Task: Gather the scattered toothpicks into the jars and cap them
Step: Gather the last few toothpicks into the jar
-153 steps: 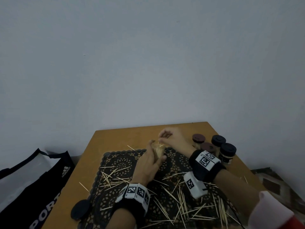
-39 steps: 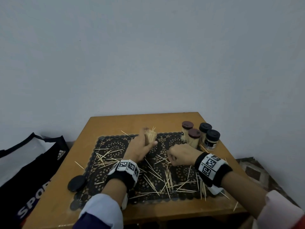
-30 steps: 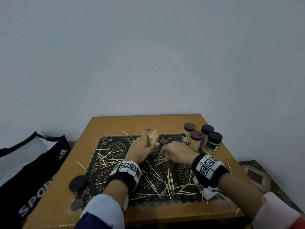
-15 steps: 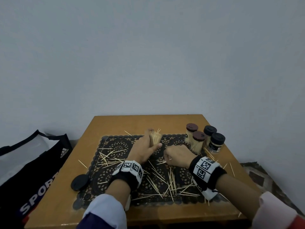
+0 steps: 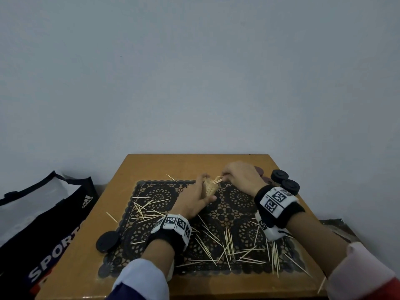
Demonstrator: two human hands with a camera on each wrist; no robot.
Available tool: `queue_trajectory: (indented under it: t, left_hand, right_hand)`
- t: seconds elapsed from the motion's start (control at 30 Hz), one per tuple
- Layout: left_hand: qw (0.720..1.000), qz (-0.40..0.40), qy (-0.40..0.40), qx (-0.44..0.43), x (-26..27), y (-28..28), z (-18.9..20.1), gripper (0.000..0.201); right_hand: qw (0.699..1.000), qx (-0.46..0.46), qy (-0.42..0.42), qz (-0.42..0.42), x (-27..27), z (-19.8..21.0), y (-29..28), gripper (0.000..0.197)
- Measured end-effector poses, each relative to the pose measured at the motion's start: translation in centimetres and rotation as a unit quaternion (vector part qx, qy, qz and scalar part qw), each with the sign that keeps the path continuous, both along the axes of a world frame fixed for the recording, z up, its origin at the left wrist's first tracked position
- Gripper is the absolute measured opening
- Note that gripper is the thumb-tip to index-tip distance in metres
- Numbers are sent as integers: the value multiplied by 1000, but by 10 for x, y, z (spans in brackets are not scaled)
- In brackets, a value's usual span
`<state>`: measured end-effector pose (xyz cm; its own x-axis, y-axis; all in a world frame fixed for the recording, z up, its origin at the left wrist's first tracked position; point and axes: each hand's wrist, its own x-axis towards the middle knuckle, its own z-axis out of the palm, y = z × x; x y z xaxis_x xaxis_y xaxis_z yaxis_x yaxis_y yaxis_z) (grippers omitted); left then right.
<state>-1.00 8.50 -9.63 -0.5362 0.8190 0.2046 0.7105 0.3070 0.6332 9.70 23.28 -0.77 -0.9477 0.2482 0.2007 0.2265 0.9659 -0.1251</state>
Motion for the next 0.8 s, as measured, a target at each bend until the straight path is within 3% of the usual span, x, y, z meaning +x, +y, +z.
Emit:
queue_trajectory:
  t: [0.1,0.43,0.6,0.7,0.8]
  left_hand:
    - [1000,-21,0,-14,2,-1,2,67]
    - [999,-30,-6,-12,2,0,3,74]
    - [1000,-26,-11,-9,1,2,3,83]
    - [999,-26,-17,14,2,2,4,84]
    - [998,-32,-27,43,3,0,3,75]
  right_hand:
    - [999,14,-14,27,-9,3,-10,16]
    - [990,-130,-36,38,-26,14,-10,4]
    - [973,-220,56,41,-25,18,-15,13]
    - [971,-226,57,54,-25,15,-11,16]
    - [966,-232,96,67,-19,10,-7,17]
